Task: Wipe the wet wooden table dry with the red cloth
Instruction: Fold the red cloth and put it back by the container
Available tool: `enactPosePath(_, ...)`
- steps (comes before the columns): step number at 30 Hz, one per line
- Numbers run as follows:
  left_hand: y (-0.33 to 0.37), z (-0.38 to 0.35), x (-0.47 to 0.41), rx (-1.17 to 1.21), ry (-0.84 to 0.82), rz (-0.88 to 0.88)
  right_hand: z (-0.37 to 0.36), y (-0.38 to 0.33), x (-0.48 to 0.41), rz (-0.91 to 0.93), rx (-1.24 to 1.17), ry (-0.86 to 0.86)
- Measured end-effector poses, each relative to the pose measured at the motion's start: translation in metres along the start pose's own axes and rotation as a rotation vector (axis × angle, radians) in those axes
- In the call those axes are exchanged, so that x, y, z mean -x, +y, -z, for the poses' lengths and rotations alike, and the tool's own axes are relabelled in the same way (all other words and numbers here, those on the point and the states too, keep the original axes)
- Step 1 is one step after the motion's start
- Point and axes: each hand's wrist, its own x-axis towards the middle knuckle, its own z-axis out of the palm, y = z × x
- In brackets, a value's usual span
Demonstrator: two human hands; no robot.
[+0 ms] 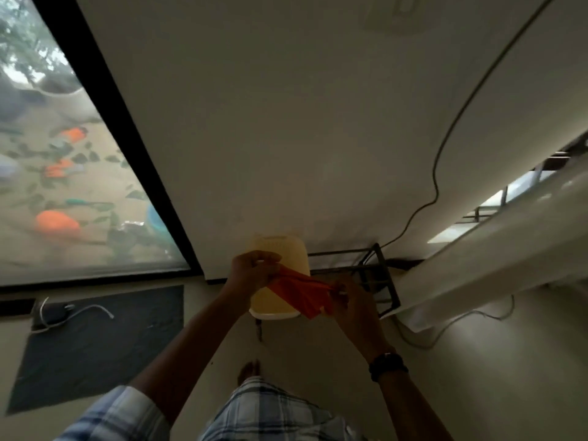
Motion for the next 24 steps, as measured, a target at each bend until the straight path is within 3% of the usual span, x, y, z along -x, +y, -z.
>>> enactPosePath(3, -0.002, 0.013, -0.024, 0.045, 0.053, 0.08, -0.016, -0.001, -0.026, 0.093, 0.047, -0.07)
enactPosePath(14, -0.03, 0.027, -0.104, 0.004, 0.166, 0.189, -0.059, 0.031, -0.097, 0.119, 0.221, -0.435)
enactPosePath(18, -0.037, 0.021, -0.143, -0.072, 0.212, 0.185, -0.082, 0.057, -0.134, 0.08, 0.219, -0.424)
enactPosePath(24, -0.053, 0.015, -0.193, -0.23, 0.289, 0.02, -0.117, 0.083, -0.175, 0.079, 0.239, -0.315)
